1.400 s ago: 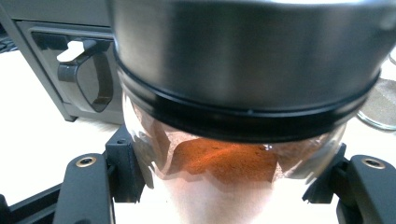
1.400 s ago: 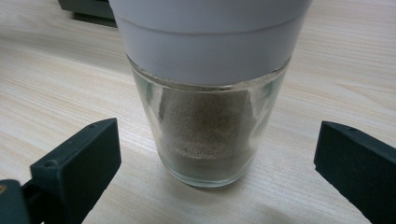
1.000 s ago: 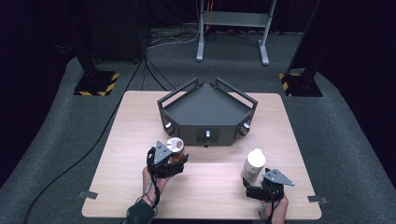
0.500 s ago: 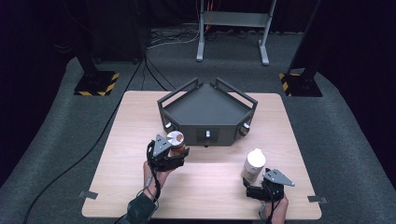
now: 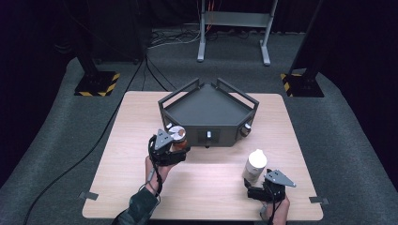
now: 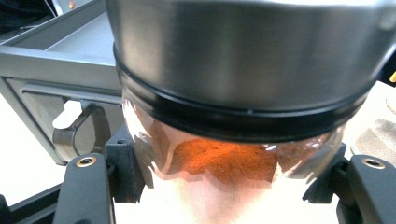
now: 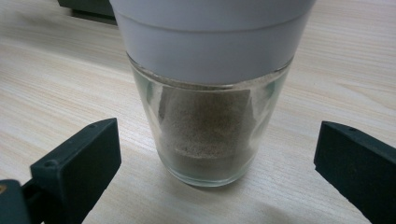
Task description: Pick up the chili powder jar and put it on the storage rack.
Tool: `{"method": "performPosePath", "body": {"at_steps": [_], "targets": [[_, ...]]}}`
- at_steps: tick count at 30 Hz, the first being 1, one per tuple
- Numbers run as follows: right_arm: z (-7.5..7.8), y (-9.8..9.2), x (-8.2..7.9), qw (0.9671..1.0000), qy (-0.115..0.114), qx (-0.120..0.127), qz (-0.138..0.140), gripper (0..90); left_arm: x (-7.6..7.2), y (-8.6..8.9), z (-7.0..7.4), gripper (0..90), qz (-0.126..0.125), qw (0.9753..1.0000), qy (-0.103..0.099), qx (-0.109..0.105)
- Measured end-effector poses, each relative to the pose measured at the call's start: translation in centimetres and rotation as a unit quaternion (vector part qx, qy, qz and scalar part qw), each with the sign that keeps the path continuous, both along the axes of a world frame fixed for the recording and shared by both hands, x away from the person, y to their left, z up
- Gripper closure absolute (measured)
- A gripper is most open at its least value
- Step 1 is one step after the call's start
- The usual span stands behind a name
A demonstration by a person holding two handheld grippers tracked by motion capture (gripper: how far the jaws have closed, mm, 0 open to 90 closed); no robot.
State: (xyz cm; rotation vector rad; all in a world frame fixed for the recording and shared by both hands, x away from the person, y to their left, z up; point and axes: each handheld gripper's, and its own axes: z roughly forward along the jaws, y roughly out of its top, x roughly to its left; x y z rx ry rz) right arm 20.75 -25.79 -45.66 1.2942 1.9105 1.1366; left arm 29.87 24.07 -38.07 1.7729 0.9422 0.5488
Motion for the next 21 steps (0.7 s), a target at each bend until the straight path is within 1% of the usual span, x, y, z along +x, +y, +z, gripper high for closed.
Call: {"method": "performPosePath", "body": {"at_steps": [2,7,15,18,21], "targets": [[0.01,-0.03,0.03,1.0000,0.001,0.001,0.000,0.0,0.15,-0.06,0.06,32.0,-0.001,1.0000,0.001,-0.003],[0.00,-0.05,0.01,1.0000,0.001,0.002,0.000,0.0,0.35,-0.26,0.45,32.0,-0.005,1.0000,-0.001,0.002],[0.00,-0.09,0.03,1.0000,0.001,0.003,0.000,0.0,0.83,-0.05,0.75,32.0,-0.005,1.0000,0.003,-0.003],[0.00,-0.04,0.01,1.0000,0.001,0.002,-0.001,0.0,0.99,-0.09,0.94,31.9,-0.008,1.0000,0.003,0.002],[-0.02,-0.02,-0.04,1.0000,0.000,0.002,-0.002,0.0,1.05,-0.02,1.00,32.0,-0.008,1.0000,0.003,0.000]]}}
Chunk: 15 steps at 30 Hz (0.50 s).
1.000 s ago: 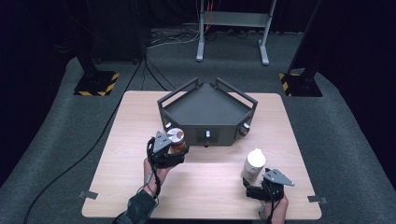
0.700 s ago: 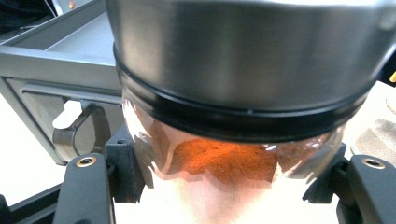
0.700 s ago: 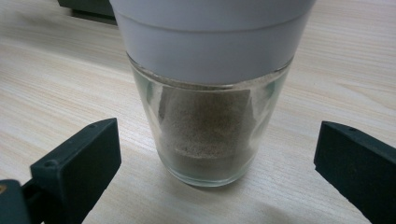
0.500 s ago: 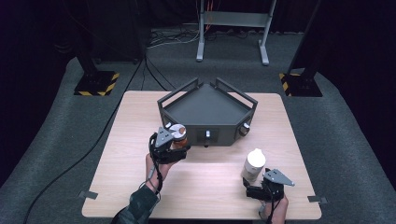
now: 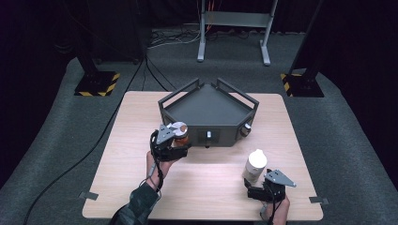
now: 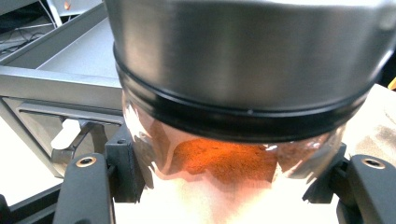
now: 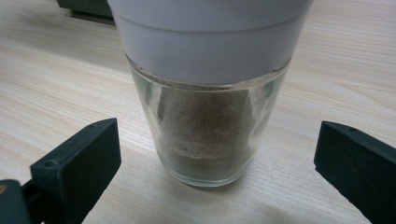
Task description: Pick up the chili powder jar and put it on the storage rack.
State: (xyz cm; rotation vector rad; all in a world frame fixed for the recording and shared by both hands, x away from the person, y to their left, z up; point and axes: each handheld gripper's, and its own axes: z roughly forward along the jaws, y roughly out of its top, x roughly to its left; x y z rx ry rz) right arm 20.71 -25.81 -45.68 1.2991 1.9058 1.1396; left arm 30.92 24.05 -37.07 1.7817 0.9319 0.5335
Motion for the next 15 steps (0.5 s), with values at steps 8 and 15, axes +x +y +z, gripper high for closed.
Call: {"method": "performPosePath", "body": {"at_steps": [8,15], "targets": [[0.0,0.0,0.0,1.0000,-0.001,0.002,0.000,0.0,0.5,0.3,0.6,32.0,-0.001,1.0000,0.002,-0.008],[0.0,-0.1,0.1,1.0000,0.001,0.001,0.002,0.0,1.1,0.0,1.0,32.0,-0.007,0.9999,0.004,-0.011]]}}
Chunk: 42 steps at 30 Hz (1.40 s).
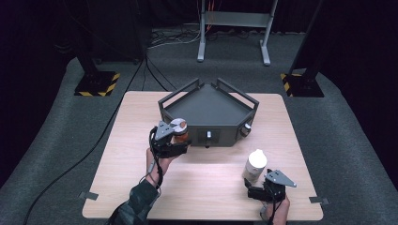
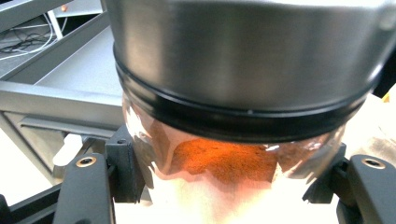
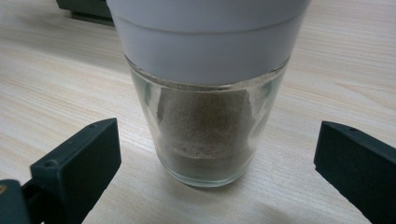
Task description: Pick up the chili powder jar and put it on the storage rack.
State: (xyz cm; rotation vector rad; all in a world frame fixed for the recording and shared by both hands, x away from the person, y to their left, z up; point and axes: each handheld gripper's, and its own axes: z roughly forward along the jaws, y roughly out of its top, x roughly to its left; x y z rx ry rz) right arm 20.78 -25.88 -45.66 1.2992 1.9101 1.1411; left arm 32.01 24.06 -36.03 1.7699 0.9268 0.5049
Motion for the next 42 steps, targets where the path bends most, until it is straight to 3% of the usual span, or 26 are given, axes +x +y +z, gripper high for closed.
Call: {"method": "performPosePath", "body": {"at_steps": [9,29,42], "targets": [[0.0,-0.2,0.1,1.0000,0.003,0.003,0.002,0.0,0.7,-0.6,0.6,32.0,-0.007,1.0000,0.001,0.002],[0.1,-0.2,0.3,1.0000,0.008,0.003,0.005,0.0,2.0,0.0,1.1,32.0,-0.018,0.9996,0.012,-0.015],[0.1,-0.2,0.3,1.0000,0.007,0.004,0.005,0.0,2.8,0.0,2.0,32.0,-0.018,0.9996,0.007,-0.020]]}}
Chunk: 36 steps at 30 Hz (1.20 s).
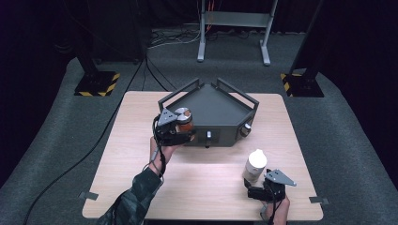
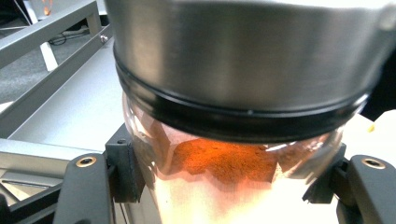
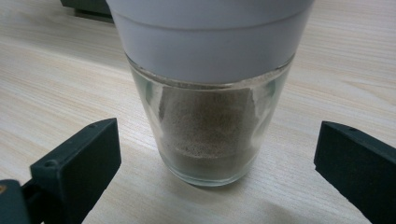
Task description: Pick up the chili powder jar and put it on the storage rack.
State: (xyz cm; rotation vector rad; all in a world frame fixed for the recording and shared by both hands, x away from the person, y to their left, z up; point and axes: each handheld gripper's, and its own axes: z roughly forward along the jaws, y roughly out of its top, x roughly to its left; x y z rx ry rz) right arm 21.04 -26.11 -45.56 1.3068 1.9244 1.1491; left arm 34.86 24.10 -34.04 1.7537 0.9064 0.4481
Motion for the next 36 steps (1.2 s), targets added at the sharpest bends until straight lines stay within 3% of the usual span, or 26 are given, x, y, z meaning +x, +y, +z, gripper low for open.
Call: {"method": "performPosePath", "body": {"at_steps": [11,36], "targets": [[0.0,0.0,0.0,1.0000,0.000,0.000,0.000,0.0,0.6,-0.1,0.5,32.0,0.000,1.0000,-0.001,0.000],[0.0,0.0,0.0,1.0000,0.000,0.000,-0.001,0.0,2.1,-1.2,1.9,32.0,0.002,0.9996,-0.014,0.025]]}}
